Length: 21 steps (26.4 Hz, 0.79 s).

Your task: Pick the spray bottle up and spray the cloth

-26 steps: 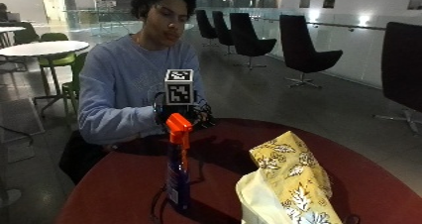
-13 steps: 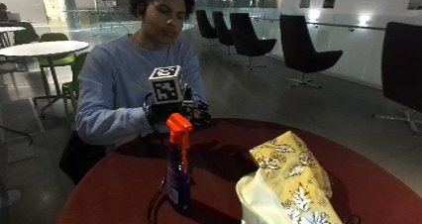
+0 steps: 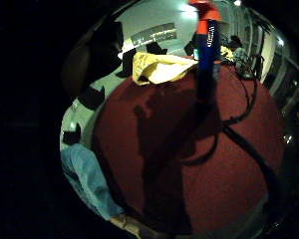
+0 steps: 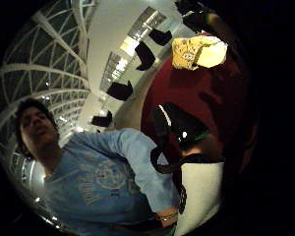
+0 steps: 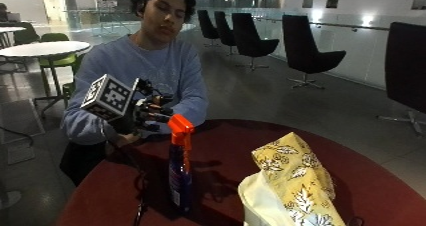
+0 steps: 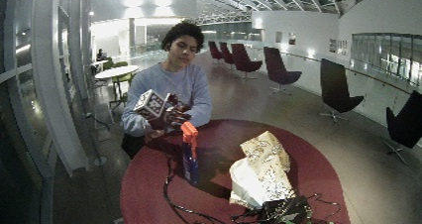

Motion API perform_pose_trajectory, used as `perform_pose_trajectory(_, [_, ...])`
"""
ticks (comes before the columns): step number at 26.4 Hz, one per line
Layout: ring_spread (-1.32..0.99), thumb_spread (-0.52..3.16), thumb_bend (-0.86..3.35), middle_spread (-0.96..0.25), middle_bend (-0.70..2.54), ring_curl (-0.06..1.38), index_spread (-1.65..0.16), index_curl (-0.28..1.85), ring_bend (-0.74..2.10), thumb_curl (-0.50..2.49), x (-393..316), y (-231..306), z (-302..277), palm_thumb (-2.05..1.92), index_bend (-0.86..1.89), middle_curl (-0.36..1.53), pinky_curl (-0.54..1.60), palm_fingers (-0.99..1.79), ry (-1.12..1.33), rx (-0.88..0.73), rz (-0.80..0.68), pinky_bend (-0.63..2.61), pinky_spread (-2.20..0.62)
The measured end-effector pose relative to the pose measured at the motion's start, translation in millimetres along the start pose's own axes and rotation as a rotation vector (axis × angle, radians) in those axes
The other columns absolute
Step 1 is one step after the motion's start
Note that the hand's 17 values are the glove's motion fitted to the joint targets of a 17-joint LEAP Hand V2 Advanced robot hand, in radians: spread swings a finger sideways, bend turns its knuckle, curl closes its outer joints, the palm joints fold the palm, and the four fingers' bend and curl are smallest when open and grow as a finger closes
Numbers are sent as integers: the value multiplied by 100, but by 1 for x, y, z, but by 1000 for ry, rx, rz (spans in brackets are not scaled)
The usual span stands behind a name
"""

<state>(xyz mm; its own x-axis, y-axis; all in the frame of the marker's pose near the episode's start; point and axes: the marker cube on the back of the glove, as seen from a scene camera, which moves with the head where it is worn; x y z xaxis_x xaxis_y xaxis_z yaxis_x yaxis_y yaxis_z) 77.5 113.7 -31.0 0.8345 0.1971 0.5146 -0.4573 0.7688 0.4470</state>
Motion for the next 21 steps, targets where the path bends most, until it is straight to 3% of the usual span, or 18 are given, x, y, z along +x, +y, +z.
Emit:
perform_pose_trajectory(10, [3,110,5,-1,19,29,-40,25,30,31,36,-4,-17,63,12,34,34,56,-119,53,187,31,20])
perform_pose_trajectory(21, [5,103,-3,2,22,31,-38,16,38,31,95,-71,-5,60,2,36,38,42,-189,135,358,46,20])
